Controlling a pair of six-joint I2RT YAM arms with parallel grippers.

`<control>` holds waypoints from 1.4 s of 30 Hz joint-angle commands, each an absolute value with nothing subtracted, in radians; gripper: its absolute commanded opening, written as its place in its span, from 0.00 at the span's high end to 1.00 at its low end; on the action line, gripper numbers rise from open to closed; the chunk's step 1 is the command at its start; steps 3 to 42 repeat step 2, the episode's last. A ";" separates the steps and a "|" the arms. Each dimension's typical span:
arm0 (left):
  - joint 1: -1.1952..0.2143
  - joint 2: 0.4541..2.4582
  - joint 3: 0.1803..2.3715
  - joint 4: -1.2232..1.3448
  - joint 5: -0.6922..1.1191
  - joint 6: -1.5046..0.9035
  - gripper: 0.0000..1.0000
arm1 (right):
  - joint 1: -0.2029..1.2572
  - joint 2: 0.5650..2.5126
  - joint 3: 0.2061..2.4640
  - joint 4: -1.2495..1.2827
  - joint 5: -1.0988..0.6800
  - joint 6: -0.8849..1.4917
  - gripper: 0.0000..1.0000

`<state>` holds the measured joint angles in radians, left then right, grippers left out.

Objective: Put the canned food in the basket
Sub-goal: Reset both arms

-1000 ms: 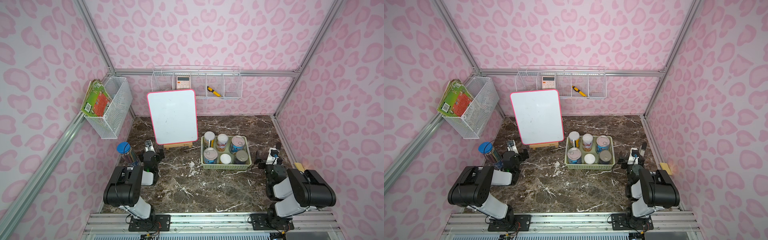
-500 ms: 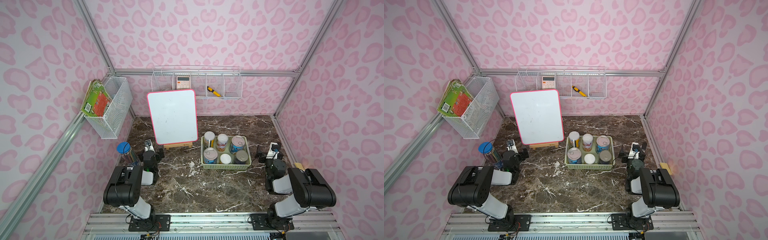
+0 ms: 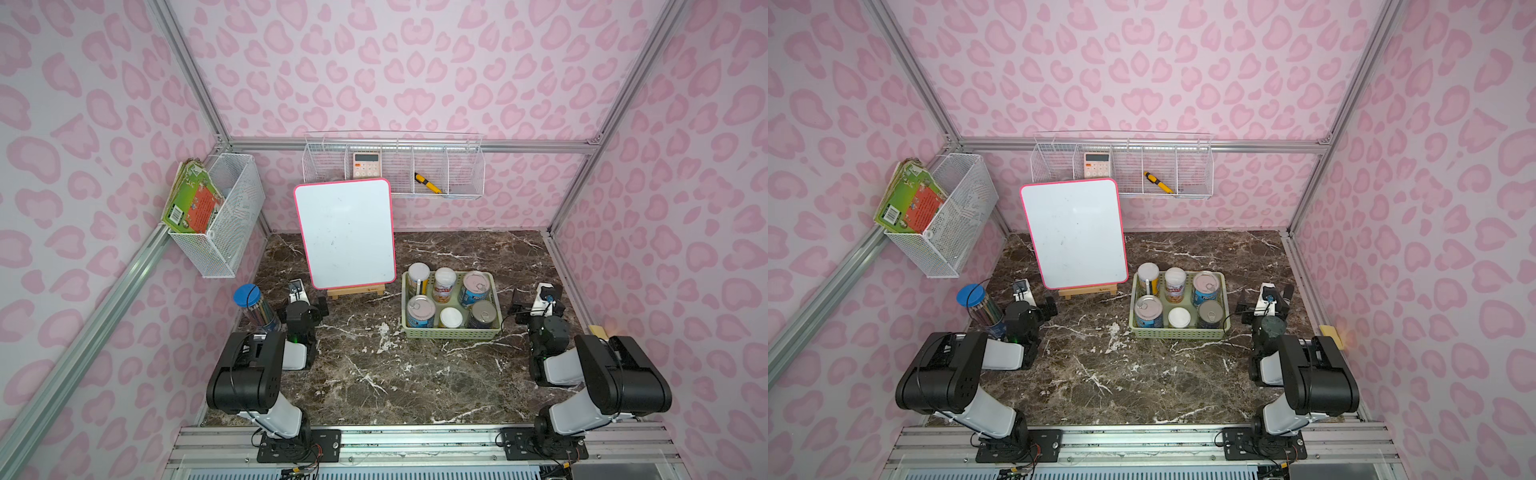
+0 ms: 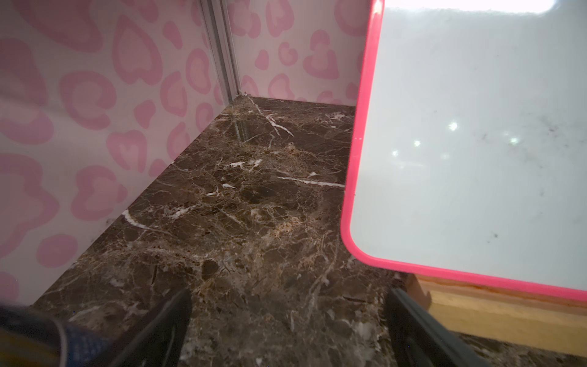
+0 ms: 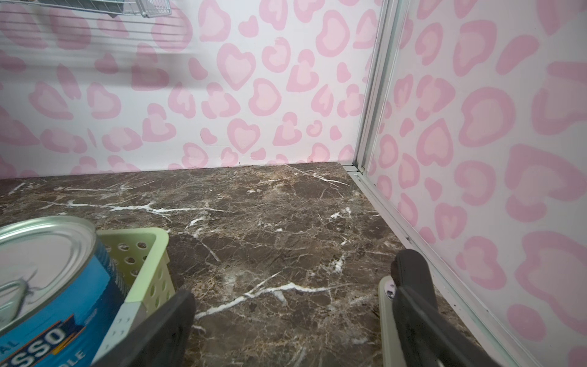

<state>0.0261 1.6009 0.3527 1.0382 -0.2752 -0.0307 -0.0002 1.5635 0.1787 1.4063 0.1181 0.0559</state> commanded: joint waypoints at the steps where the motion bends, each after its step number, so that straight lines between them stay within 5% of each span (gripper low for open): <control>1: 0.028 1.596 0.361 1.019 -0.270 -0.038 0.01 | 0.002 1.563 0.180 1.404 0.114 0.049 0.00; 42: 0.027 1.596 0.361 1.018 -0.270 -0.038 0.01 | 0.002 1.564 0.179 1.408 0.123 0.053 0.00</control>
